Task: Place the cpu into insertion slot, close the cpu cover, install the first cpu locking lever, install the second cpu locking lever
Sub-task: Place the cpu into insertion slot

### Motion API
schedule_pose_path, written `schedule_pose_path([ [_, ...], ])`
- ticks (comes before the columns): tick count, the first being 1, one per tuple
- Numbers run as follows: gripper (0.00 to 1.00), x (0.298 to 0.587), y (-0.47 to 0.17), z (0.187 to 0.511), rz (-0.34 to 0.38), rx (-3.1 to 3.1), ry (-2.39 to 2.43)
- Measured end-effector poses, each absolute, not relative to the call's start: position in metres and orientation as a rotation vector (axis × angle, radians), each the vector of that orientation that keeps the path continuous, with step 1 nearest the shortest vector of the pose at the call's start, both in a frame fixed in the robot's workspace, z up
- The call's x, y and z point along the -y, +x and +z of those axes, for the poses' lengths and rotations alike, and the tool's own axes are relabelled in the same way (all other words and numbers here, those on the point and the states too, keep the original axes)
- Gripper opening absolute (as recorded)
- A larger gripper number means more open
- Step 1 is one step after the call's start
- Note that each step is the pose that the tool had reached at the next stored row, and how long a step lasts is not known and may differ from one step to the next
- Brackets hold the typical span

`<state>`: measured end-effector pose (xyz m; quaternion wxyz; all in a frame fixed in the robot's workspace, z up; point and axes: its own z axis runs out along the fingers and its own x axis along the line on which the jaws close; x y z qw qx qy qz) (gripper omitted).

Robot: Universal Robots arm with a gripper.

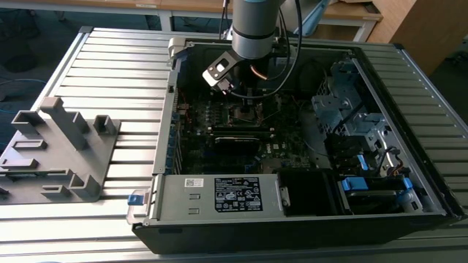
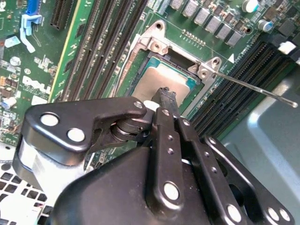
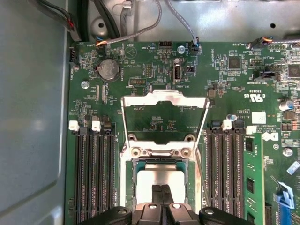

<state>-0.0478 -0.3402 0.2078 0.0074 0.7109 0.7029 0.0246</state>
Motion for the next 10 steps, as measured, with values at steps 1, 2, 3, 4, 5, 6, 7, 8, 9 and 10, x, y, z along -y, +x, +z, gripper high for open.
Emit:
schedule_pose_path([
  [1, 0.11, 0.3402, -0.0478, 0.2073, 0.077, -2.198, 2.223],
  [2, 0.11, 0.3402, -0.0478, 0.2073, 0.076, -2.198, 2.223],
  [3, 0.11, 0.3403, -0.0478, 0.2073, 0.076, -2.198, 2.223],
  [4, 0.11, 0.3402, -0.0478, 0.2072, 0.076, -2.198, 2.223],
  [5, 0.11, 0.3402, -0.0478, 0.2071, 0.076, -2.198, 2.223],
  [6, 0.11, 0.3399, -0.0478, 0.2069, 0.077, -2.198, 2.223],
  [7, 0.11, 0.3397, -0.0478, 0.2067, 0.077, -2.198, 2.223],
  [8, 0.11, 0.3396, -0.0478, 0.2063, 0.077, -2.198, 2.223],
  [9, 0.11, 0.3395, -0.0478, 0.2056, 0.077, -2.198, 2.223],
  [10, 0.11, 0.3395, -0.0478, 0.2046, 0.077, -2.198, 2.223],
])
